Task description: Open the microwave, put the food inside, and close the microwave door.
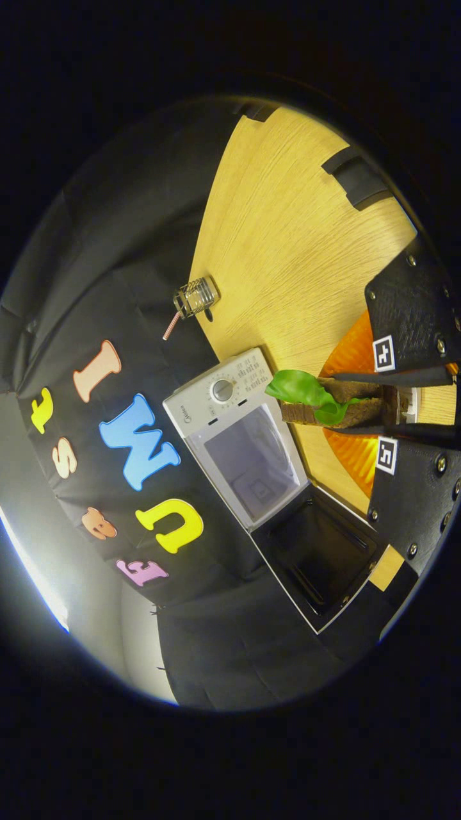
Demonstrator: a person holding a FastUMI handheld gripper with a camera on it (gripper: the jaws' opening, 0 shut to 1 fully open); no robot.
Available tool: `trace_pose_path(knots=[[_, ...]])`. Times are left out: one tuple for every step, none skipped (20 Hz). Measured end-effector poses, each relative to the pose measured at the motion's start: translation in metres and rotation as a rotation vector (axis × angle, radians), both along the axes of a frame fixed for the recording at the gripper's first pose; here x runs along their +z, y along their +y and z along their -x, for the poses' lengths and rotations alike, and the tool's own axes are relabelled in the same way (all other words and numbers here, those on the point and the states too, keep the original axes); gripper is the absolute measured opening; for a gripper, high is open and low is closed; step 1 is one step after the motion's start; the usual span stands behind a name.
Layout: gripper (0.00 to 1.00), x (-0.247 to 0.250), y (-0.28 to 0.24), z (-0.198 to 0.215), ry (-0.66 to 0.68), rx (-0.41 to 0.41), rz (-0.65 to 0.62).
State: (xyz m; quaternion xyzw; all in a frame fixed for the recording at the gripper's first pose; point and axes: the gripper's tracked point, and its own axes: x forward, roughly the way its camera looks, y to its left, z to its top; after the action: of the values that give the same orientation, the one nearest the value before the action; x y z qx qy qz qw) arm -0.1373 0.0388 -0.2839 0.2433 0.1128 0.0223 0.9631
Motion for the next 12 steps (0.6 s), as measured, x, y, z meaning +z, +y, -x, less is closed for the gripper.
trace_pose_path(knots=[[0.22,0.01,0.005,-0.005,-0.023,0.007,0.004],[0.22,0.016,0.012,-0.013,-0.037,0.015,0.01],[0.22,0.021,0.017,-0.019,-0.054,0.026,0.016],[0.22,0.029,0.025,-0.026,-0.078,0.042,0.019],[0.22,0.035,0.031,-0.034,-0.097,0.056,0.015],[0.22,0.04,0.038,-0.043,-0.108,0.069,0.009],[0.22,0.046,0.046,-0.053,-0.123,0.082,0.006],[0.22,0.052,0.055,-0.064,-0.138,0.093,0.008],[0.22,0.057,0.063,-0.075,-0.147,0.102,0.023],[0.22,0.061,0.071,-0.087,-0.154,0.109,0.035],[0.22,0.063,0.079,-0.098,-0.154,0.119,0.046],[0.22,0.064,0.086,-0.109,-0.15,0.125,0.057]])
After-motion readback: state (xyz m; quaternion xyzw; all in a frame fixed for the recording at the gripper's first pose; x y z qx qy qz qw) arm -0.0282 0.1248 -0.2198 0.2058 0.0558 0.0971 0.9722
